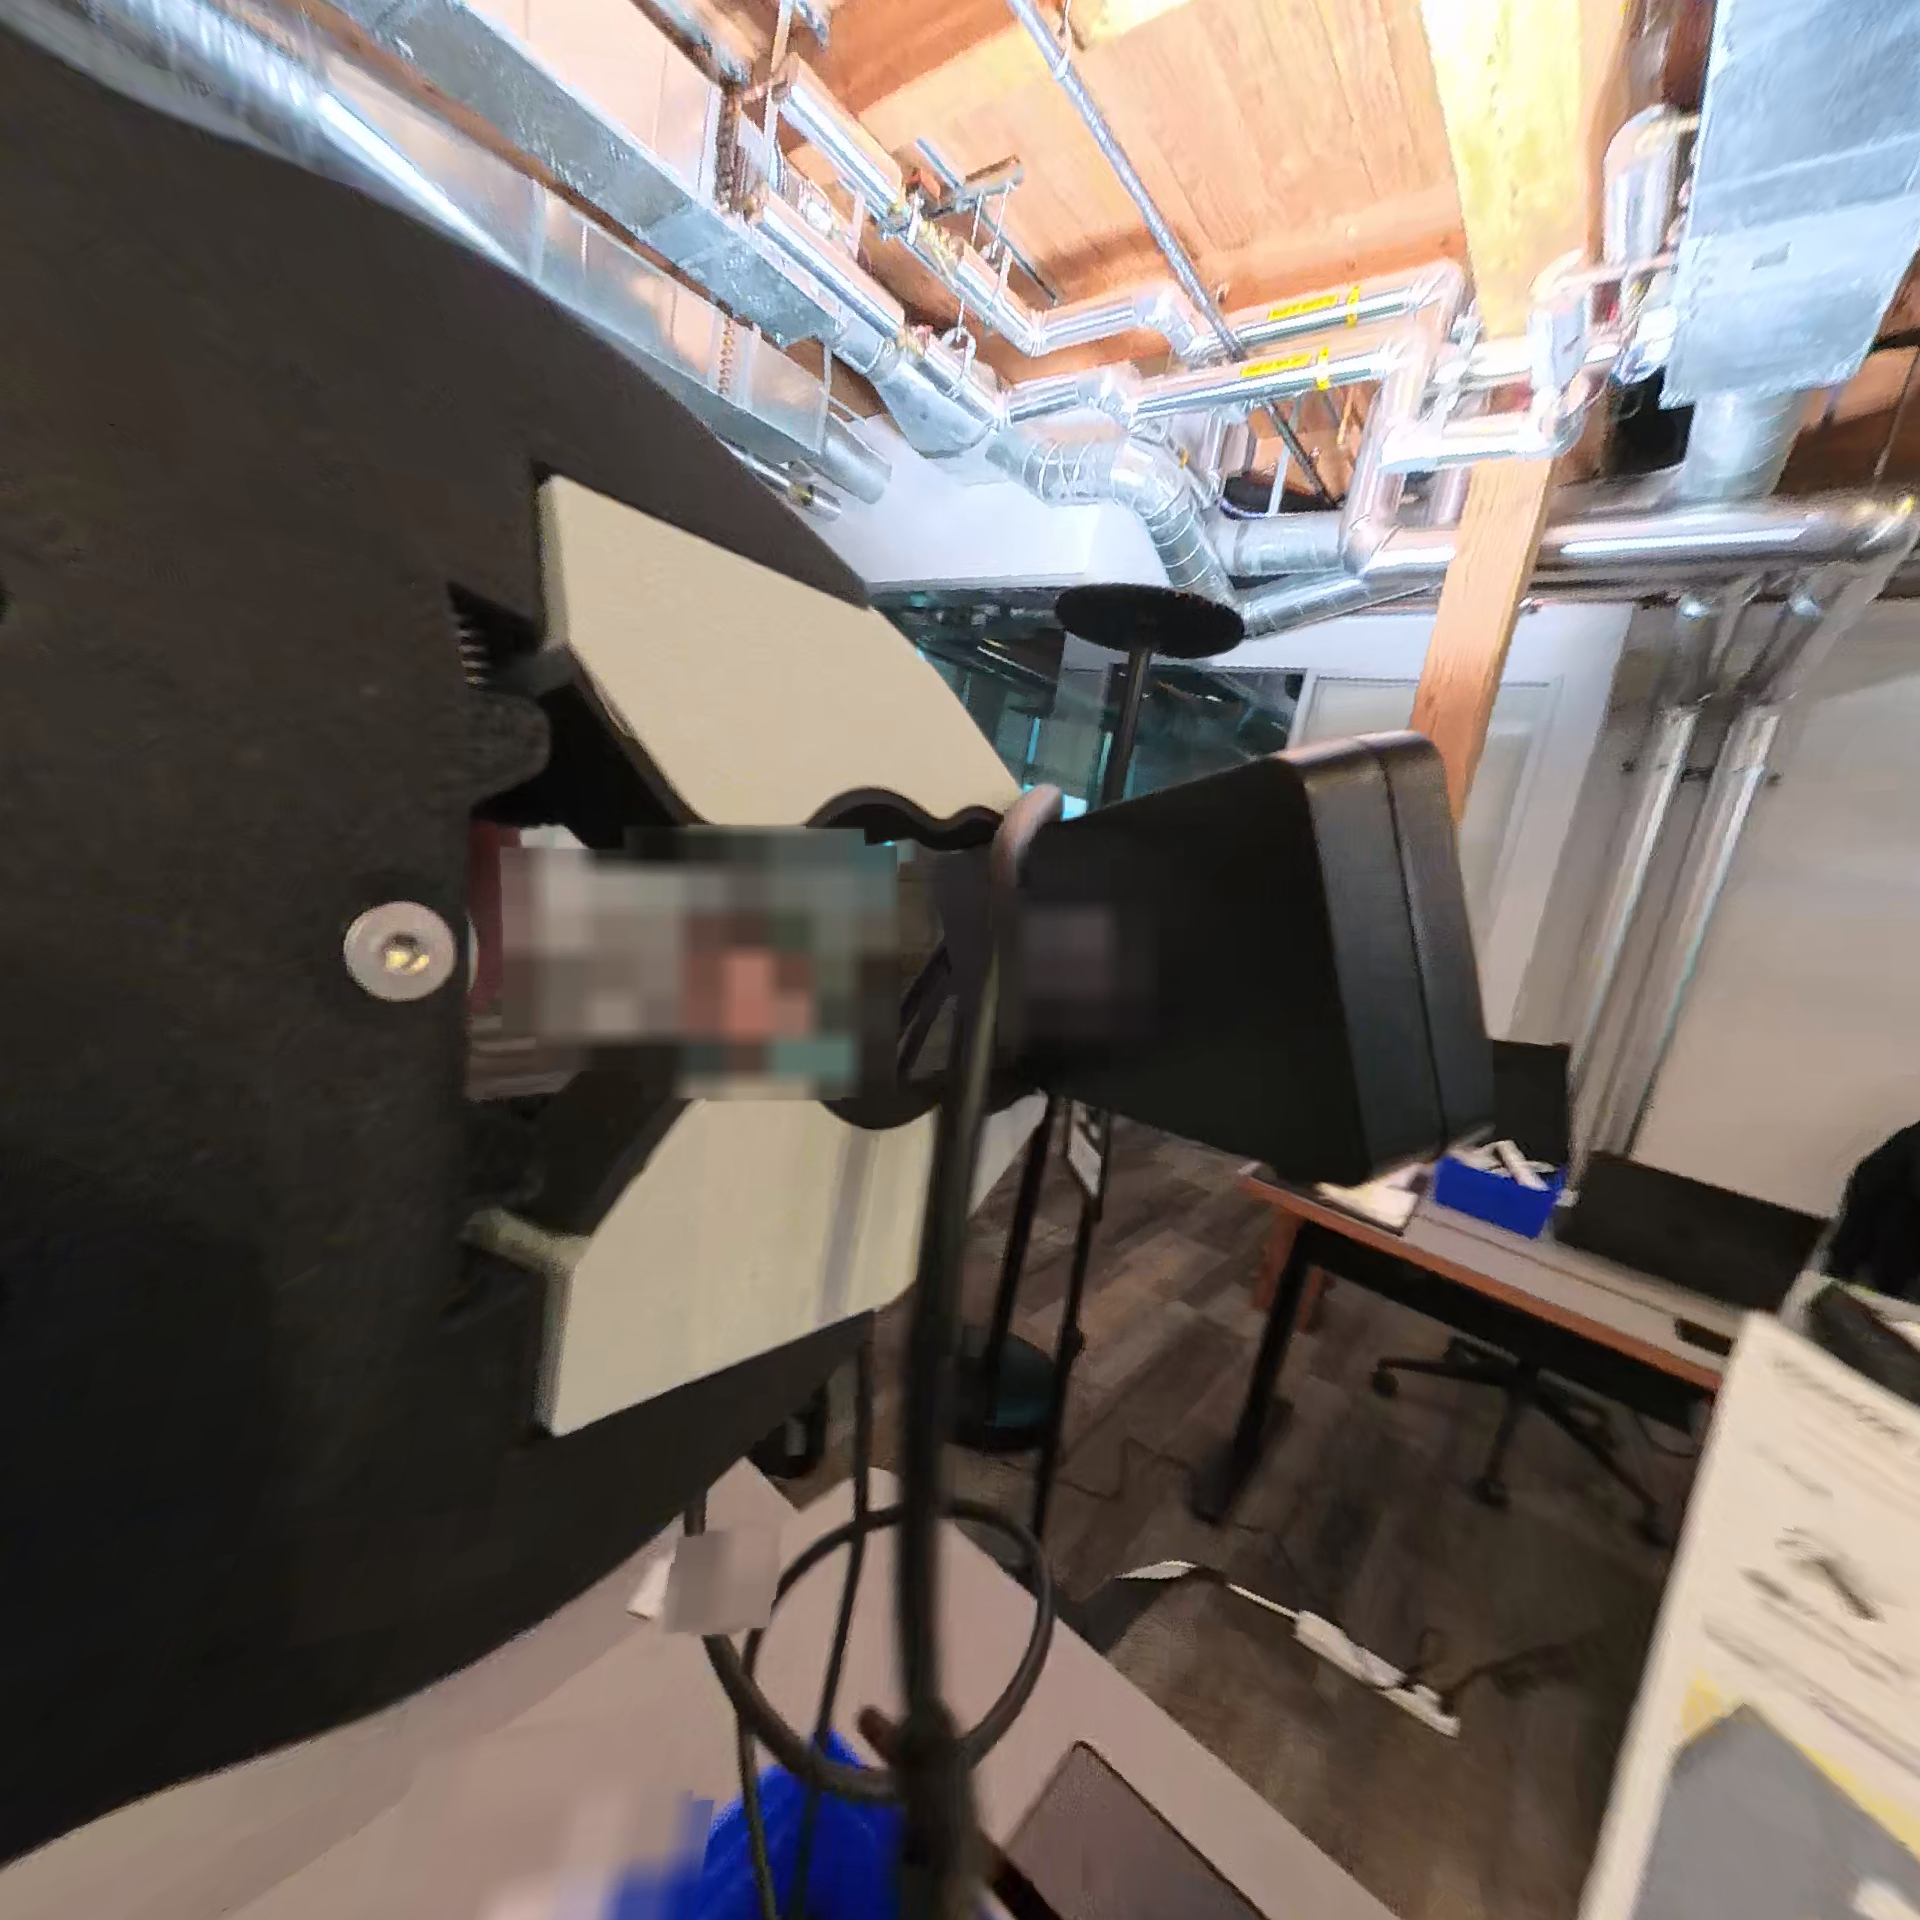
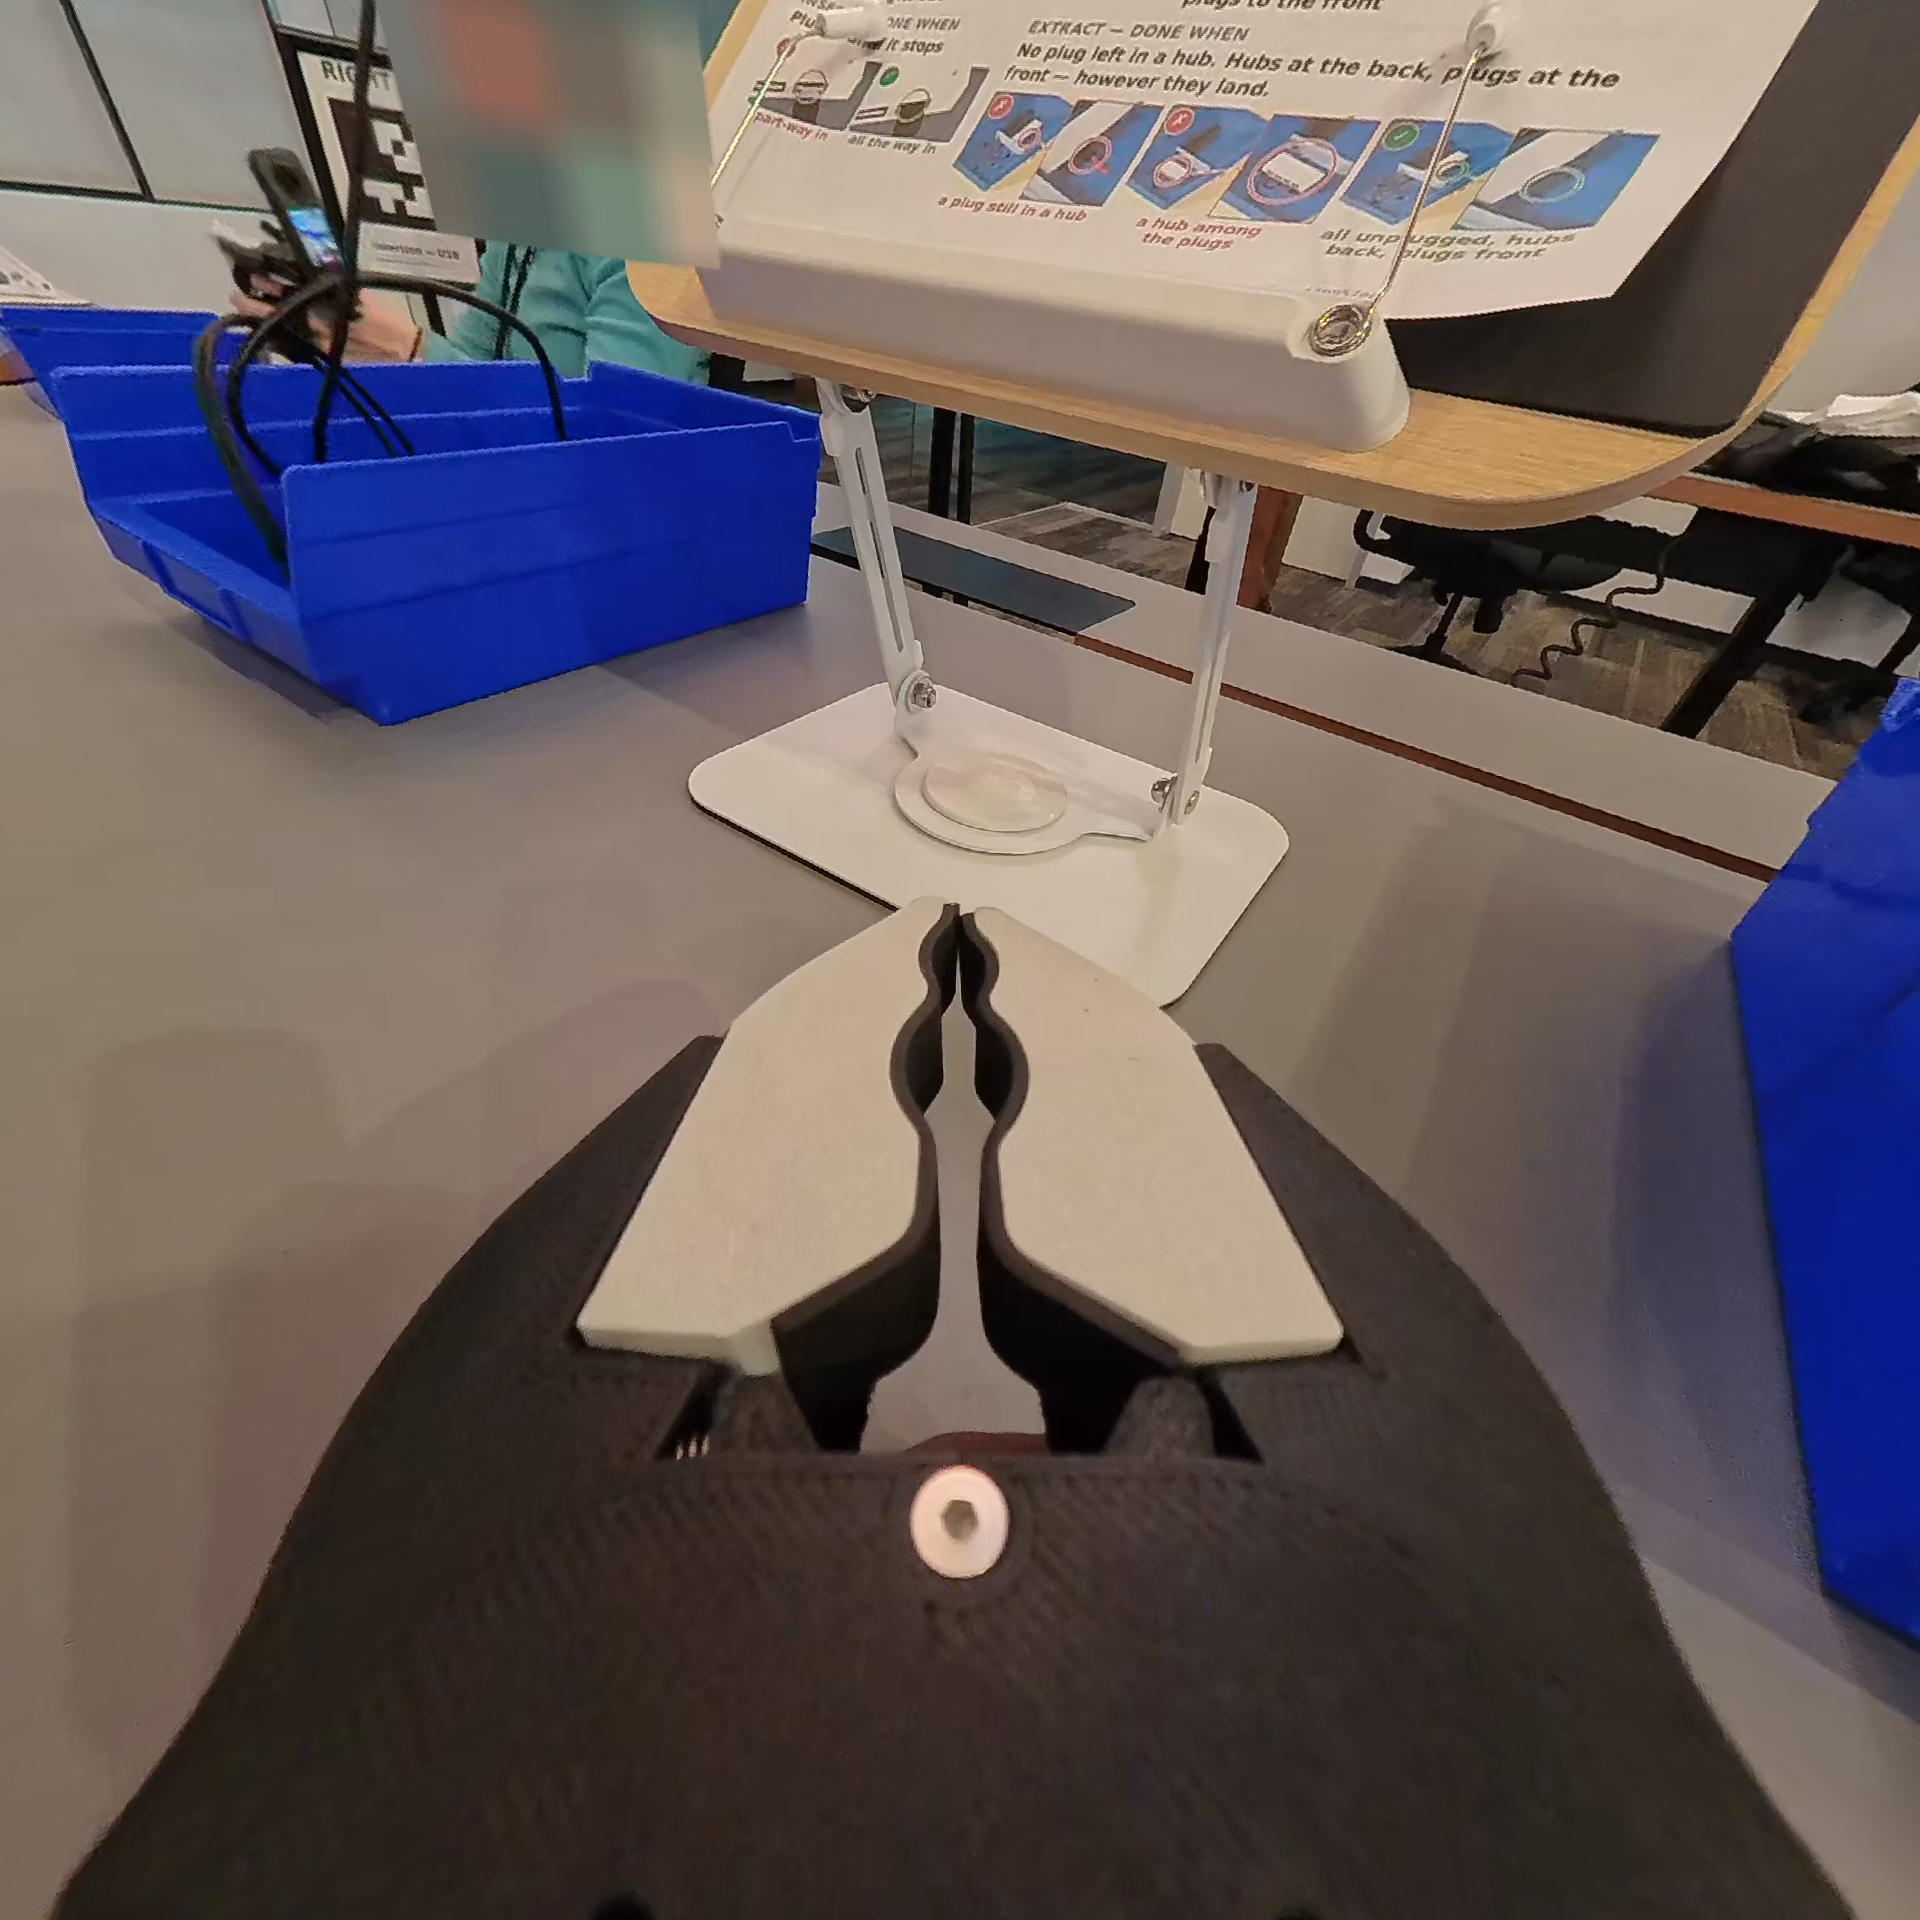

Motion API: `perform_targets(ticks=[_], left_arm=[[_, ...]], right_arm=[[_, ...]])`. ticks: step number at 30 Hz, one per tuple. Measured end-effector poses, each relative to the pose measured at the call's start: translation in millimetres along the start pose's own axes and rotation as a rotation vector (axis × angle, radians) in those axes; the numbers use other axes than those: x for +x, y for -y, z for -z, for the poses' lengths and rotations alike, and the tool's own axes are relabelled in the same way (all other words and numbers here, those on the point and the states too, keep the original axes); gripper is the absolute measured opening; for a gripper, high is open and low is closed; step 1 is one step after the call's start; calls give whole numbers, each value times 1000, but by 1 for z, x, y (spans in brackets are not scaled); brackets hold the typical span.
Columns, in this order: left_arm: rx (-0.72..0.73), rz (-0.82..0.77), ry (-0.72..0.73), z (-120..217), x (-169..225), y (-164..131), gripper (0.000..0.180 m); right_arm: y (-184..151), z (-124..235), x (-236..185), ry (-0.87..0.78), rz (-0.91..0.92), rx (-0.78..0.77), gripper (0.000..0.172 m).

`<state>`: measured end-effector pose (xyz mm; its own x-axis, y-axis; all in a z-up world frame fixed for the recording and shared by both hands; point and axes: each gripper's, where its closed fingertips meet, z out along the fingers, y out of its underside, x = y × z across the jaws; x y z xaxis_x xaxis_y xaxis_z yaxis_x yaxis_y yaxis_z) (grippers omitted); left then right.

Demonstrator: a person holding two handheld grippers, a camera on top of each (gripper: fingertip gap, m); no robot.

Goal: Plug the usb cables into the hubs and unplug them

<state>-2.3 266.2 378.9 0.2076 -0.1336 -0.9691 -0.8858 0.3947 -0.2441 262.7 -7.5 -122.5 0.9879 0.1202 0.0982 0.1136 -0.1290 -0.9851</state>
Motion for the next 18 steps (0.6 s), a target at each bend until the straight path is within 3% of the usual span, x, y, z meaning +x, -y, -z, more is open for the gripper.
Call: perform_targets(ticks=[2,5,11,18], left_arm=[[57,71,-85,12,7,9,41],[60,8,-206,26,51,10,41],[216,49,-437,61,150,31,41],[307,107,-621,69,237,36,42]], right_arm=[[0,0,-1,6,-2,0,0],[0,-1,-3,18,-9,1,0],[1,0,-6,30,-7,5,0],[3,1,-9,53,-11,19,0]])
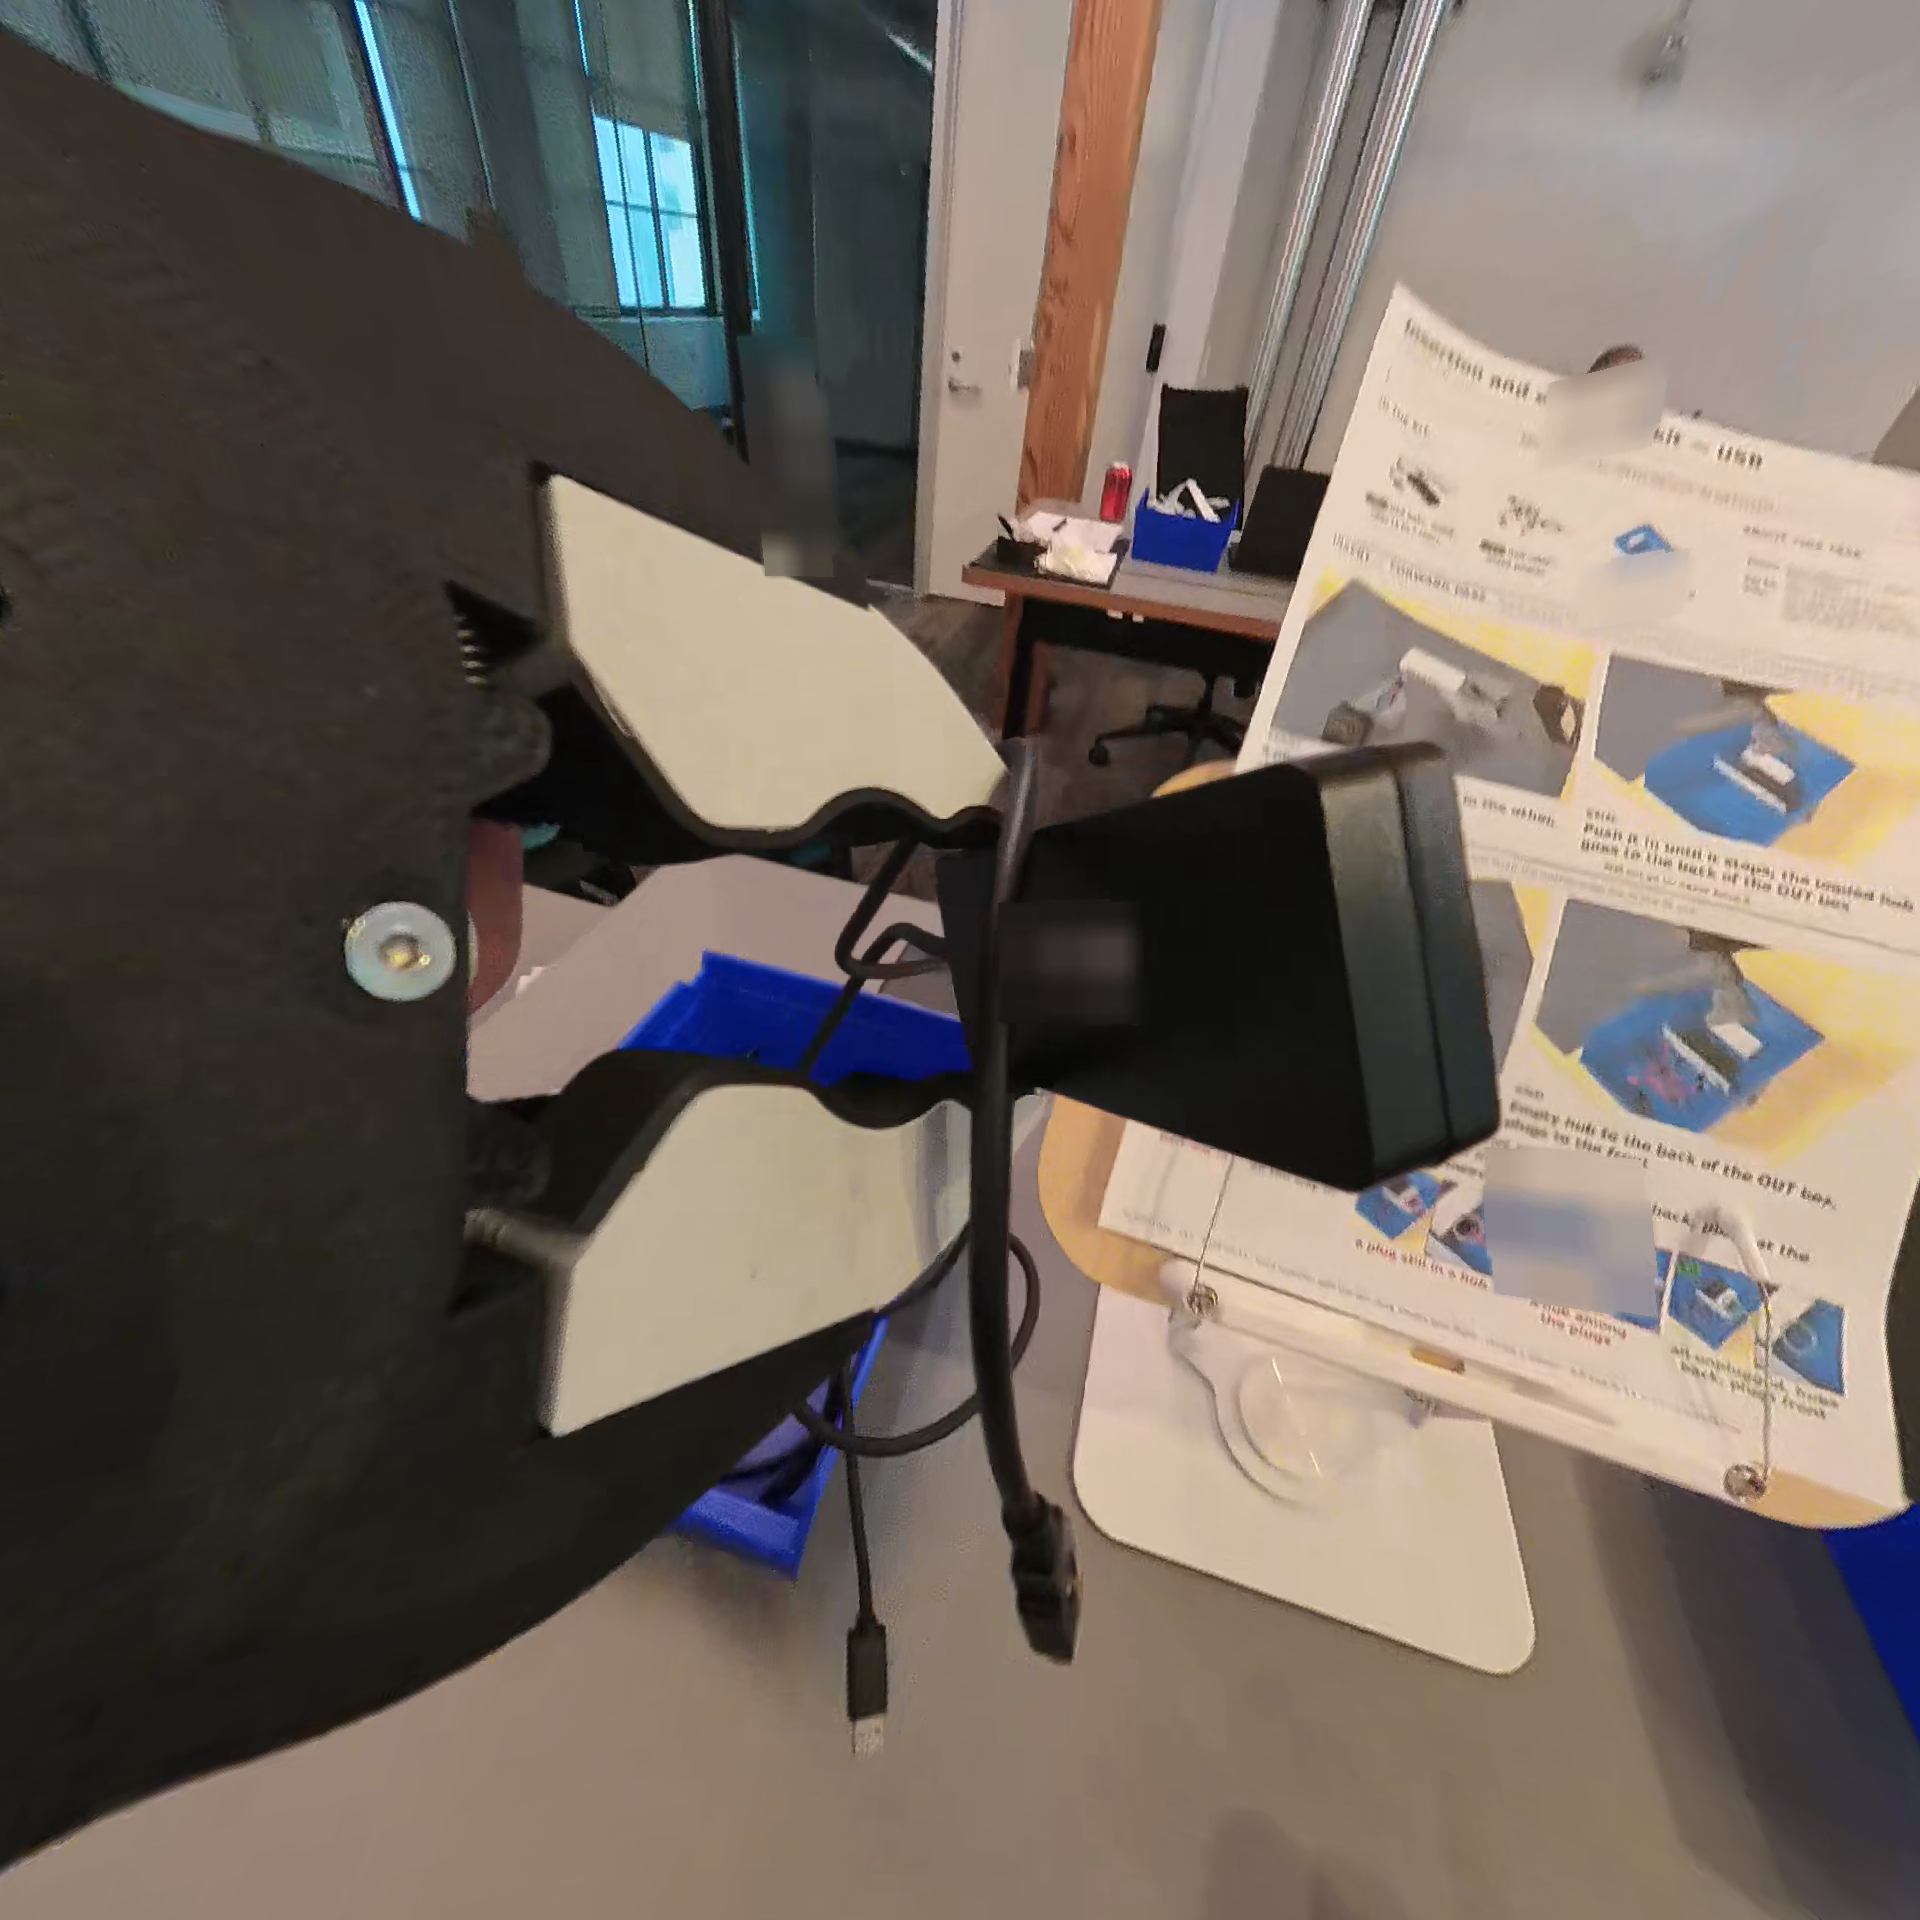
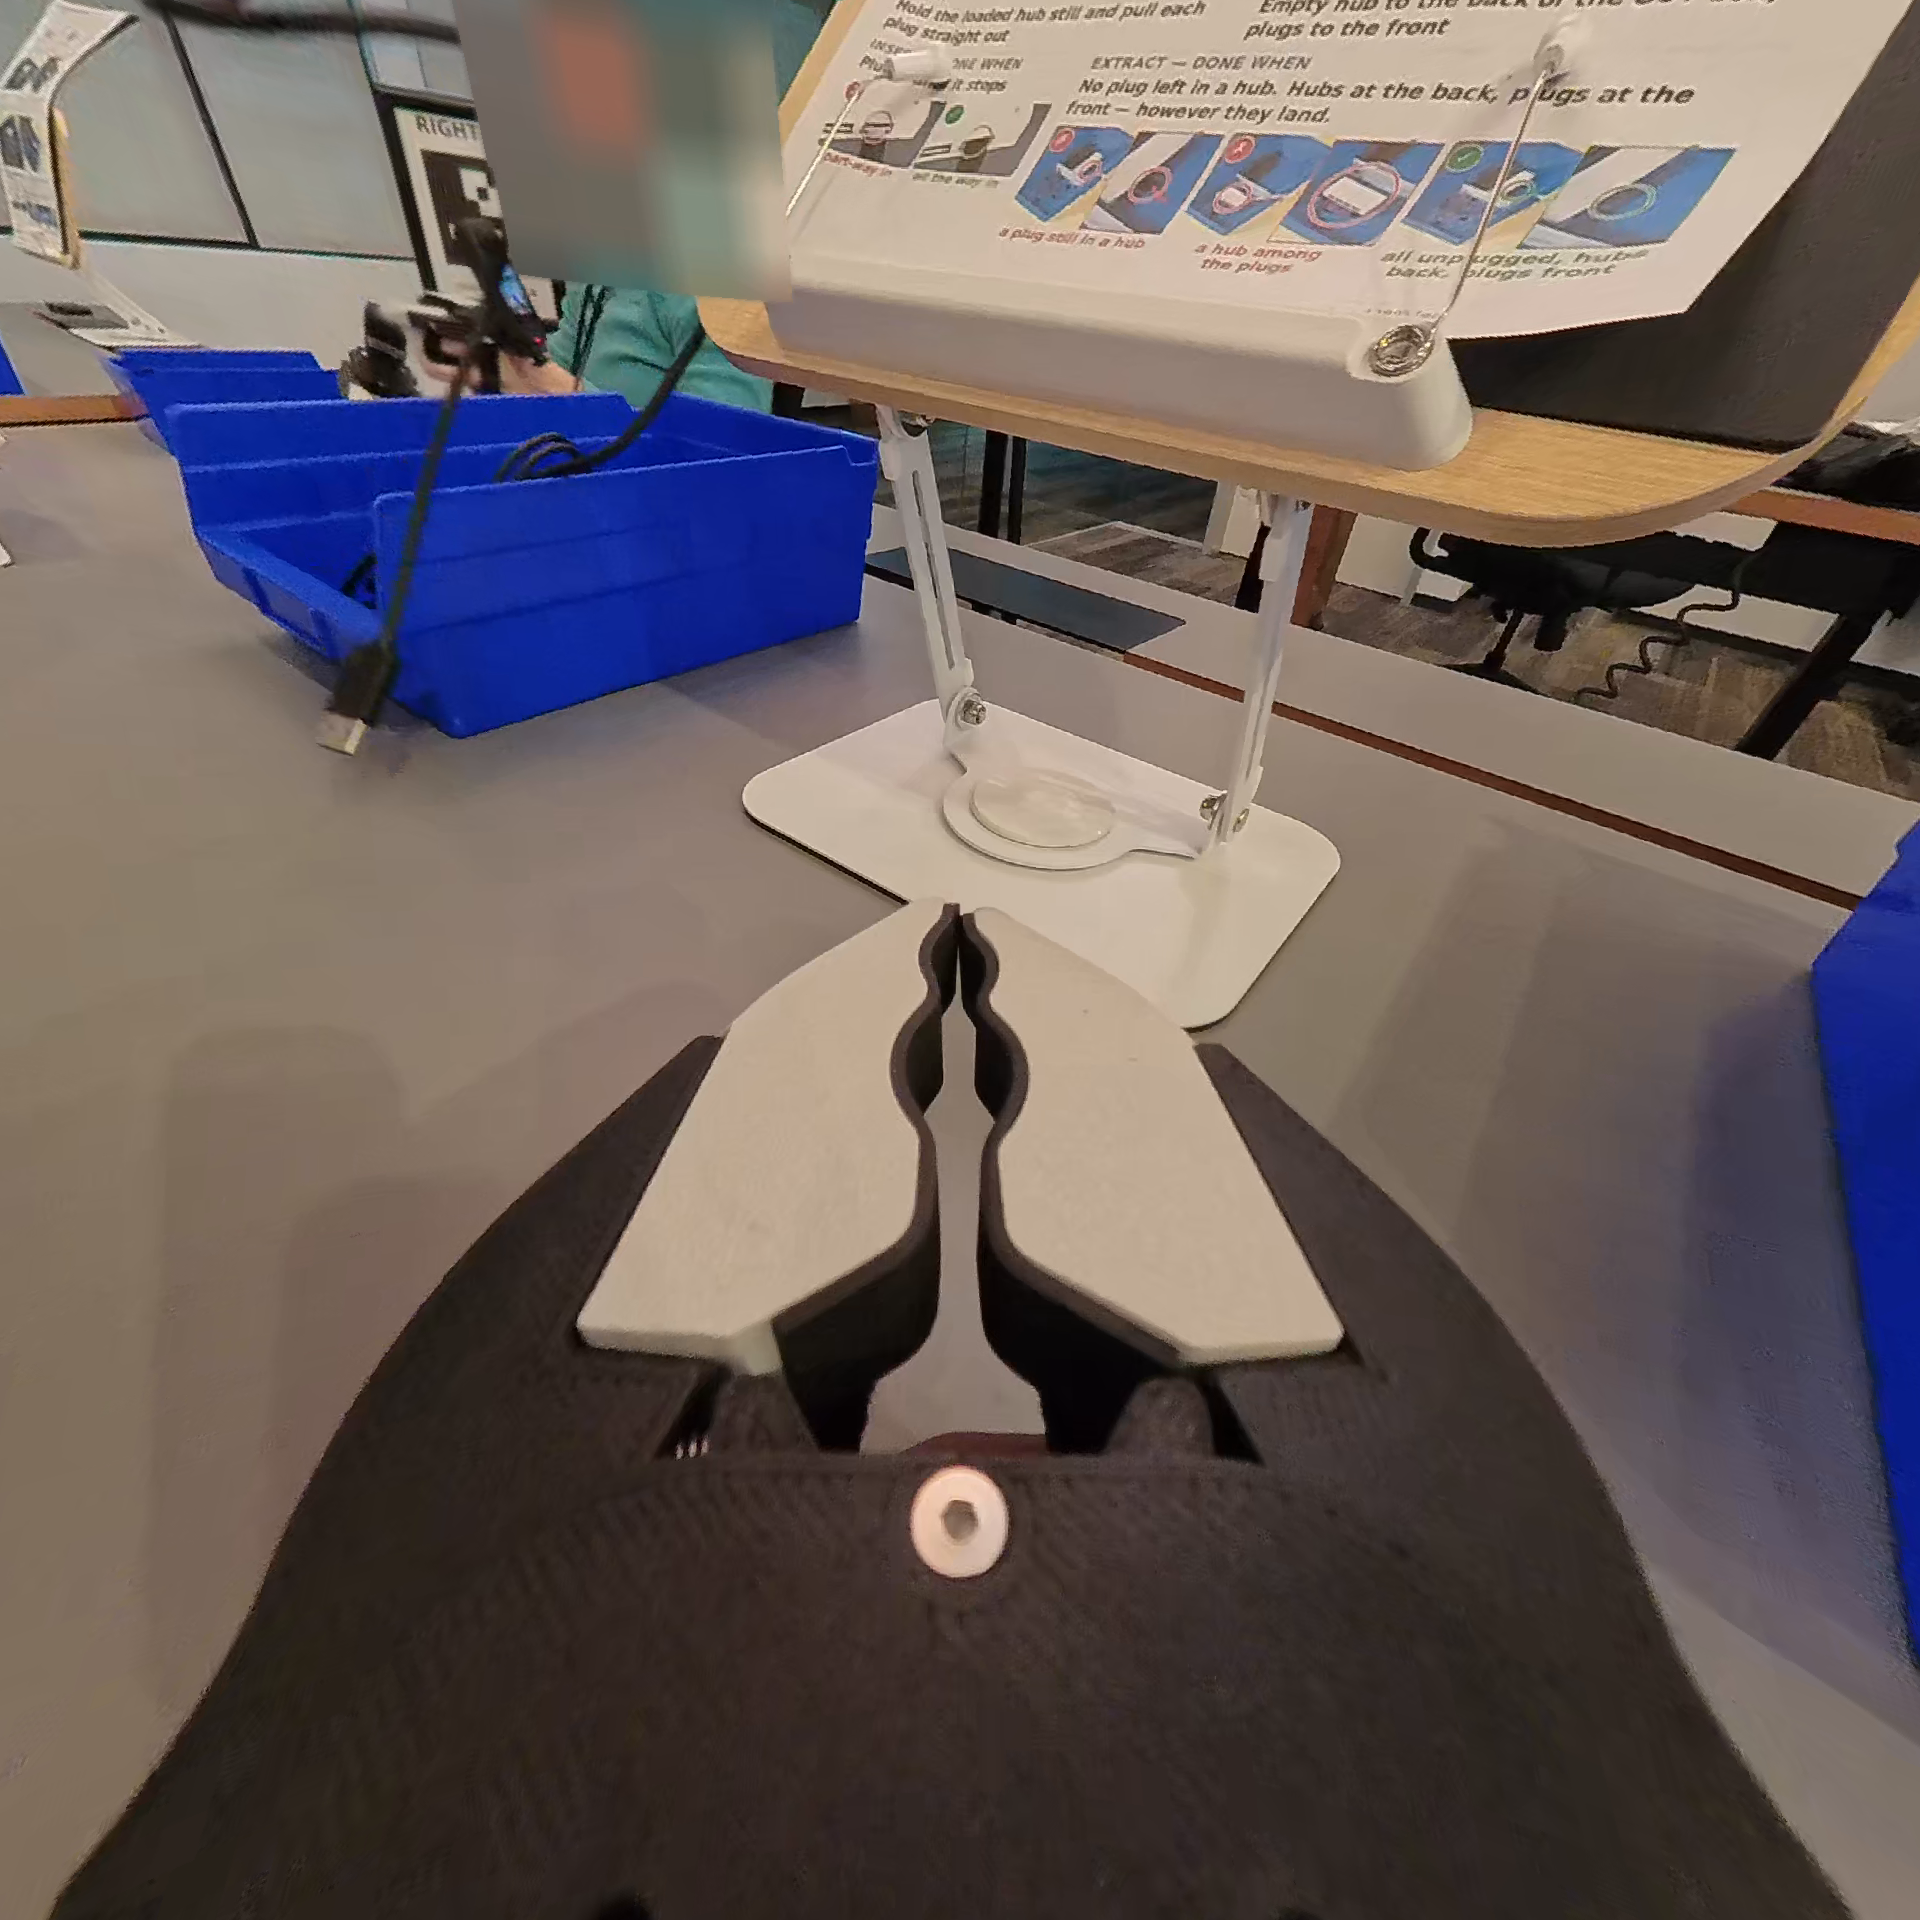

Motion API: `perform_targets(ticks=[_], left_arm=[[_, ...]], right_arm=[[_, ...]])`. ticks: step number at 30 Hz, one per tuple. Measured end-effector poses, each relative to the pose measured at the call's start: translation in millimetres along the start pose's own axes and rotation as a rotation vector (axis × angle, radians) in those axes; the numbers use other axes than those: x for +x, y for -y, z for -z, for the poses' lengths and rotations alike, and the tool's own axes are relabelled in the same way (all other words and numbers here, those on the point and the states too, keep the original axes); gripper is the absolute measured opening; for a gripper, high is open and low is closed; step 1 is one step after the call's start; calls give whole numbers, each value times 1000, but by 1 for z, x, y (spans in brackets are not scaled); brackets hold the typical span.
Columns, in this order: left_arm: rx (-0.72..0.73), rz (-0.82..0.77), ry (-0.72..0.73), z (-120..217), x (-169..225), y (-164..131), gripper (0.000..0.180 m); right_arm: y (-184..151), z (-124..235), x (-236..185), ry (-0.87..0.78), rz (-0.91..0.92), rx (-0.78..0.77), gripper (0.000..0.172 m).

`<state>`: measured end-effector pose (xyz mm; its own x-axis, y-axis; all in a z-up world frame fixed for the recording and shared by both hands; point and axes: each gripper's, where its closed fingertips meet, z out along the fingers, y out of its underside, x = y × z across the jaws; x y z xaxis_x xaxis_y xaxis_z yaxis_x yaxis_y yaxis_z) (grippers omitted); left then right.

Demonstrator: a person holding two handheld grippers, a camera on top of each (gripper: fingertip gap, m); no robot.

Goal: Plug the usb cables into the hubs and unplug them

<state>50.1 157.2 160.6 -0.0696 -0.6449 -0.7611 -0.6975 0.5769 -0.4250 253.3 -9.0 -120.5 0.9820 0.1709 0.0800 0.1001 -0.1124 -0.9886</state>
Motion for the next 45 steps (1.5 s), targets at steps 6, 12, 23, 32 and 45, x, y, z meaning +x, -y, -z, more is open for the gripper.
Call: perform_targets(ticks=[6,12,23,32,45], left_arm=[[2,-35,-79,-22,42,-4,41],[-47,-96,-115,-32,58,-11,42],[-400,-183,-44,-31,18,-81,41],[-1178,-219,-589,-5,70,-250,41],[-1549,-113,-875,27,100,-313,41]], right_arm=[[0,-1,-1,9,-1,-3,0],[0,-1,-1,10,-4,-1,0],[0,-2,-9,46,8,-1,0],[-1,-2,-9,42,15,-10,0],[-1,-2,-7,43,2,-11,0]])
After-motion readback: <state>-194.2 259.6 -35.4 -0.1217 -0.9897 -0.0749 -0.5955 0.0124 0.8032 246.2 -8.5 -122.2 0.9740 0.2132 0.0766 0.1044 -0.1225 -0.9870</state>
